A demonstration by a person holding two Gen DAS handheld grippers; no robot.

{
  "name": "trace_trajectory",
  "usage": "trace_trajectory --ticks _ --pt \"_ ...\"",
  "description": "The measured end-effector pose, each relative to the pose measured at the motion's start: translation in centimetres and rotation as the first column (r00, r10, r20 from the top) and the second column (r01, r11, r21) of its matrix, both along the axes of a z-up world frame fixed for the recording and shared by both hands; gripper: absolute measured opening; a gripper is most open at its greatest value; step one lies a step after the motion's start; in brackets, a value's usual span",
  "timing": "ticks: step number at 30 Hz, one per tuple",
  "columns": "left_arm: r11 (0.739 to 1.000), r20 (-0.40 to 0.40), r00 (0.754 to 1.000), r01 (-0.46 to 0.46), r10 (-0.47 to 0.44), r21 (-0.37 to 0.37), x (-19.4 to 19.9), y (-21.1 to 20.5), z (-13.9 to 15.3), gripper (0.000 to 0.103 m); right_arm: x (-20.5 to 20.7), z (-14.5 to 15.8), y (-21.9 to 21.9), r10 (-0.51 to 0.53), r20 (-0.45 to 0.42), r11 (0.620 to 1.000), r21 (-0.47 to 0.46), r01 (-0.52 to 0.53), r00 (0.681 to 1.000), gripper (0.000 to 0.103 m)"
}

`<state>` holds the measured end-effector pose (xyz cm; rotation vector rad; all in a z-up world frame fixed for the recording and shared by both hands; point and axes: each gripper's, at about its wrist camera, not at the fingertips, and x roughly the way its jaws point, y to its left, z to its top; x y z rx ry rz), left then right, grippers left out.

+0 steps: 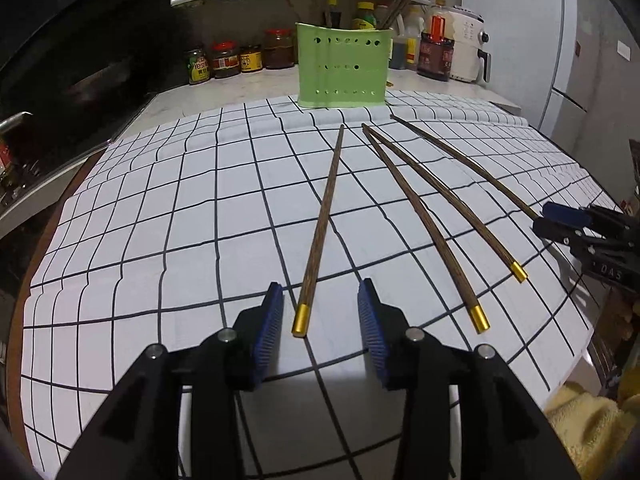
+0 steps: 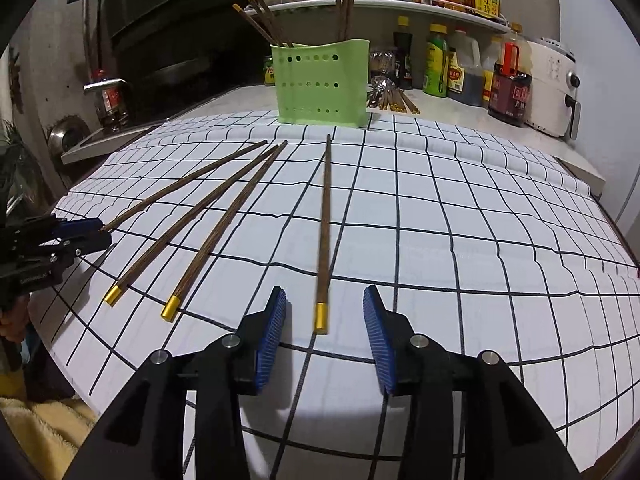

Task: Organize utensils
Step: 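Close the left tool on a chopstick while the right tool grasps another chopstick, then raise the left tool's chopstick upright over the green holder while the right tool raises its own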

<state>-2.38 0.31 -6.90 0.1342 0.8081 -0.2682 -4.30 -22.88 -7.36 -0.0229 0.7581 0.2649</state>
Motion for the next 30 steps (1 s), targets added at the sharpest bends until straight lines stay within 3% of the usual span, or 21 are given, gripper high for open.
trace_trajectory --ticks 7,14,18,22,25,30 --pt "0.999 -0.003 0.999 -0.035 0.035 -0.014 0.9 0.4 0.1 0.039 0.5 0.0 0.3 0.002 0.011 1.000 0.011 -0.002 1.000 0.040" --pt "0.997 -0.014 0.997 -0.081 0.081 0.000 1.6 0.0 0.1 0.038 0.9 -0.1 -0.6 -0.035 0.017 0.999 0.027 0.035 0.999 0.020" --pt "0.998 0.008 0.998 -0.055 0.055 0.039 0.9 -1.1 0.1 0.027 0.4 -0.2 -0.4 -0.030 0.033 1.000 0.007 0.030 0.999 0.015" --pt "0.997 0.035 0.999 -0.028 0.026 0.072 0.4 -1.7 0.0 0.008 0.2 -0.1 0.0 -0.025 0.037 1.000 -0.013 0.025 0.999 0.007" --pt "1.000 0.019 1.000 -0.001 0.000 0.010 0.3 -1.4 0.3 0.007 0.0 0.0 -0.2 -0.021 0.018 1.000 0.014 0.020 1.000 0.007" --pt "0.998 0.069 0.998 0.008 -0.004 -0.057 -0.1 -0.9 2.1 0.007 -0.8 1.5 -1.1 -0.028 0.027 0.998 0.065 0.027 0.999 0.007"
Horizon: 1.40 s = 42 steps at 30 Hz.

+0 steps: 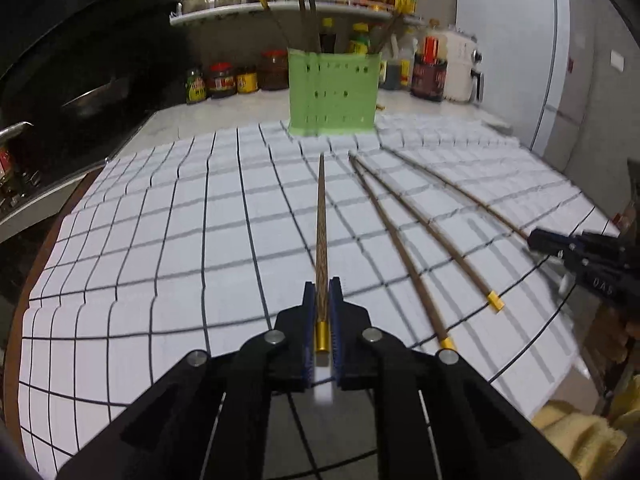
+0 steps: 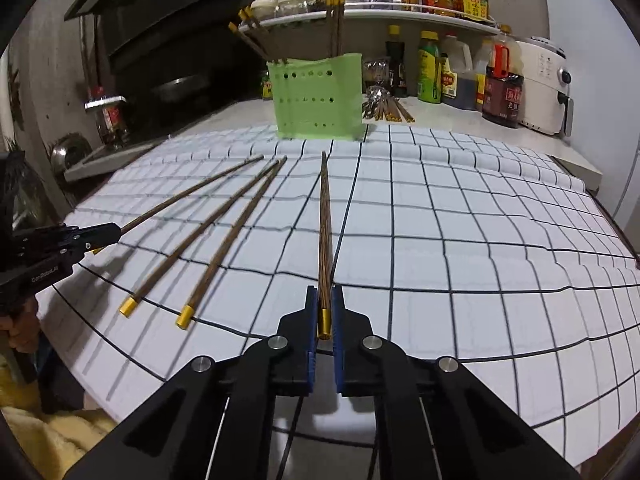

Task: Organize utensils
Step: 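Raise the left tool's chopstick upright over the green holder while the right tool raises its own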

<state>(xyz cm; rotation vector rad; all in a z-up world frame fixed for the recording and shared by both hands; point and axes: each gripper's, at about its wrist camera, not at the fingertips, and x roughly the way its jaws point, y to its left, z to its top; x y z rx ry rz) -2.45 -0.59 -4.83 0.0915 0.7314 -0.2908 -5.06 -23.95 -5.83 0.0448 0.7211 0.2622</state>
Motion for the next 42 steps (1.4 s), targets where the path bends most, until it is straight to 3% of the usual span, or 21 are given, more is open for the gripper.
trace_trajectory --ticks 6,12,18,30,39,42 --pt "0.997 0.135 0.991 0.000 0.010 -0.074 -0.7 0.9 4.6 0.007 -0.9 4.2 -1.4 -0.025 0.088 0.997 0.069 0.019 0.996 0.007" --pt "0.993 0.295 0.955 0.003 0.033 -0.121 -1.1 1.6 10.2 0.007 -1.1 9.6 -2.1 -0.044 0.215 0.994 0.104 0.022 0.976 0.007" --pt "0.990 0.371 0.927 0.007 0.047 -0.142 -1.5 1.8 12.8 0.007 -0.7 13.8 -1.8 -0.052 0.318 0.996 0.082 0.027 0.947 0.007" --pt "0.982 0.387 0.920 0.013 0.061 -0.187 -0.7 3.4 14.0 0.007 1.4 17.5 -1.7 -0.050 0.364 0.997 0.079 0.022 0.930 0.007" --pt "0.983 0.388 0.920 0.015 0.058 -0.183 0.5 3.1 13.8 0.007 3.8 17.7 -0.6 -0.037 0.356 0.999 0.046 0.022 0.934 0.008" --pt "0.986 0.361 0.931 0.007 0.054 -0.164 0.9 2.9 13.0 0.007 4.4 16.7 -0.3 -0.031 0.331 0.999 0.035 0.020 0.943 0.008"
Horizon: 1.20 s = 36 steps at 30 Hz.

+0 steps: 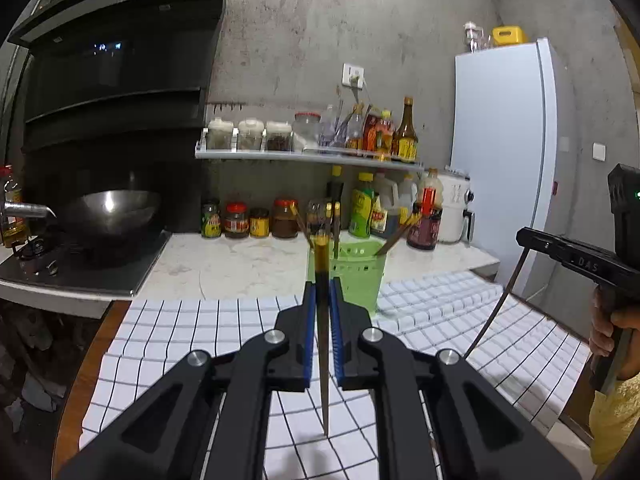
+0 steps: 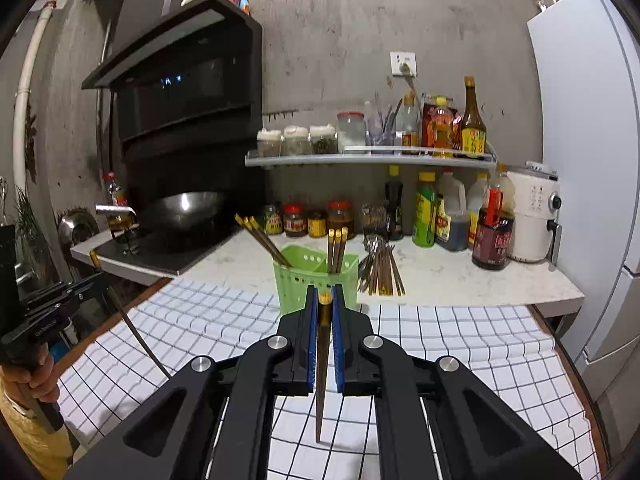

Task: Organize utensils
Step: 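Raise the left tool's chopstick upright over the green holder while the right tool raises its own, then insert both chopsticks into the green holder, open both tools, and move back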

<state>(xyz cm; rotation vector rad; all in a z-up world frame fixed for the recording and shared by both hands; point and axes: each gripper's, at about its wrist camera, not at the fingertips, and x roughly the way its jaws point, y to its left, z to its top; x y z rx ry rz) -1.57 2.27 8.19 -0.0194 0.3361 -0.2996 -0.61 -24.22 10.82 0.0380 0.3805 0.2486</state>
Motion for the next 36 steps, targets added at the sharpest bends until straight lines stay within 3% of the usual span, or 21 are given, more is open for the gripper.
trace_trajectory --ticks 5,9,16,26,32,36 --pt "0.999 -0.089 0.996 0.006 -0.003 0.038 0.9 -0.7 -1.8 0.007 1.5 -4.1 1.1 0.025 -0.138 0.999 -0.025 -0.028 0.990 0.007" --pt "0.997 -0.162 0.987 0.014 -0.001 0.077 1.1 -1.2 -3.4 0.007 0.9 -4.9 1.3 0.017 -0.142 0.999 -0.039 -0.023 0.990 0.007" --pt "0.996 -0.182 0.983 0.008 0.007 0.083 0.5 -1.1 -3.5 0.007 0.3 -4.4 0.8 0.017 -0.129 0.999 -0.040 -0.023 0.991 0.007" --pt "0.999 -0.086 0.996 -0.010 0.013 0.038 4.8 -2.8 1.7 0.007 4.0 -2.2 -1.6 -0.043 -0.056 0.999 -0.032 0.041 0.997 0.007" --pt "0.998 0.077 0.997 0.034 -0.030 -0.054 8.4 -4.5 7.1 0.007 8.3 2.2 -2.7 -0.110 0.110 0.994 0.000 0.110 0.988 0.007" --pt "0.997 0.163 0.986 0.046 -0.036 -0.058 10.9 -6.9 9.3 0.007 10.8 5.0 -2.9 -0.128 0.210 0.992 0.036 0.123 0.969 0.007"
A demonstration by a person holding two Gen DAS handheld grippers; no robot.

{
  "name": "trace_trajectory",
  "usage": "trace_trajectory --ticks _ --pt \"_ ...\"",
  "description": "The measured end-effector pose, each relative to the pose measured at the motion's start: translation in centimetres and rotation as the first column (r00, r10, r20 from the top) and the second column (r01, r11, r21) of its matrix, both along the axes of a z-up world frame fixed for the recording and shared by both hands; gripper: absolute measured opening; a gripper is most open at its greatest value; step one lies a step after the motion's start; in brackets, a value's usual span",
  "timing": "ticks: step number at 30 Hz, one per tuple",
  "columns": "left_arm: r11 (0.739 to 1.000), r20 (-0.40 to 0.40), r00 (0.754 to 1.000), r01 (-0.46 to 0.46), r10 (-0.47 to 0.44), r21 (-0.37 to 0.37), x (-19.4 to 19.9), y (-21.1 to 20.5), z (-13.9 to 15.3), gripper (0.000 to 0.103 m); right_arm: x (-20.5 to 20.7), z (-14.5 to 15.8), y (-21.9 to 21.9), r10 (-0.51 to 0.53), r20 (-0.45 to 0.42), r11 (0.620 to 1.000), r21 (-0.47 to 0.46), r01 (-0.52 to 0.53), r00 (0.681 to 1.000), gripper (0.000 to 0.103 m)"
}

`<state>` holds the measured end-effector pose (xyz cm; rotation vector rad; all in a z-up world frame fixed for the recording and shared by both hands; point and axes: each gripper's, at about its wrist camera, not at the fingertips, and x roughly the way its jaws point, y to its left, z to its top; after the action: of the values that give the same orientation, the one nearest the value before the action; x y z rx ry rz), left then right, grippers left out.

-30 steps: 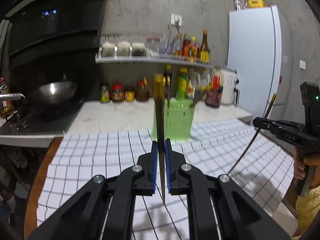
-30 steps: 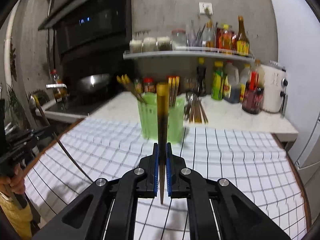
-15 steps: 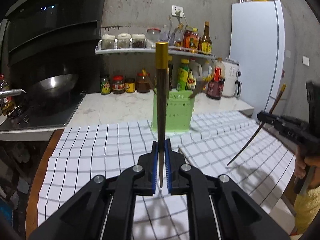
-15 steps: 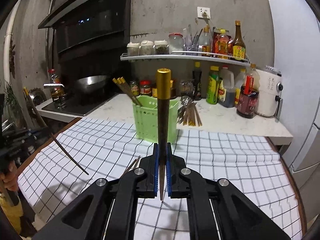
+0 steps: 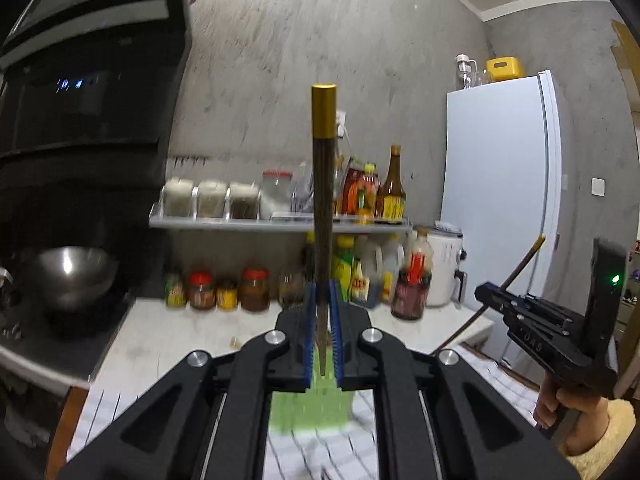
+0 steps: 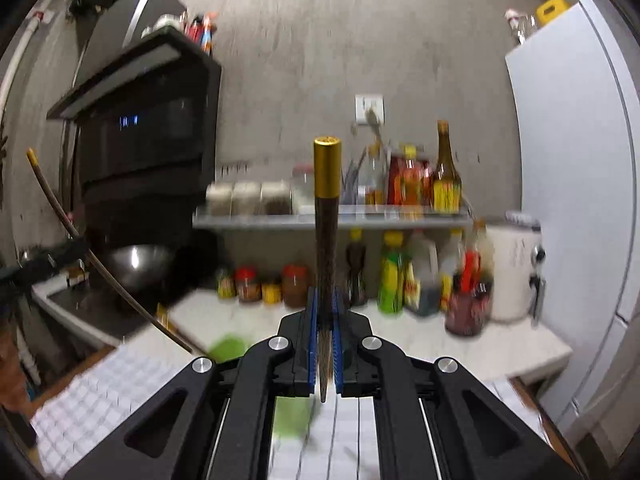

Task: Organize utensils
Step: 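Insert both chopsticks into the green holder, open both tools, and move back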

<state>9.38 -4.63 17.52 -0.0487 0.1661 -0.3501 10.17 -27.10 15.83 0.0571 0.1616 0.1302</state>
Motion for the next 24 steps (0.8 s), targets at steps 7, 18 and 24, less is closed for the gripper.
trace_trajectory --ticks 7,18,24 --pt "0.996 -0.088 0.996 -0.019 0.027 0.087 7.3 -3.0 -2.5 0.007 5.9 0.0 0.9 0.096 -0.016 0.992 0.085 -0.094 0.995 0.007" --pt "0.992 -0.239 0.971 0.003 0.028 0.127 13.3 -3.7 -7.0 0.012 11.7 -5.2 2.5 0.184 -0.216 0.981 0.102 -0.166 0.959 0.009" --pt "0.995 -0.158 0.987 -0.016 0.033 0.103 10.8 -2.8 -4.7 0.039 9.1 -3.3 1.5 0.165 -0.168 0.984 0.095 -0.150 0.972 0.022"
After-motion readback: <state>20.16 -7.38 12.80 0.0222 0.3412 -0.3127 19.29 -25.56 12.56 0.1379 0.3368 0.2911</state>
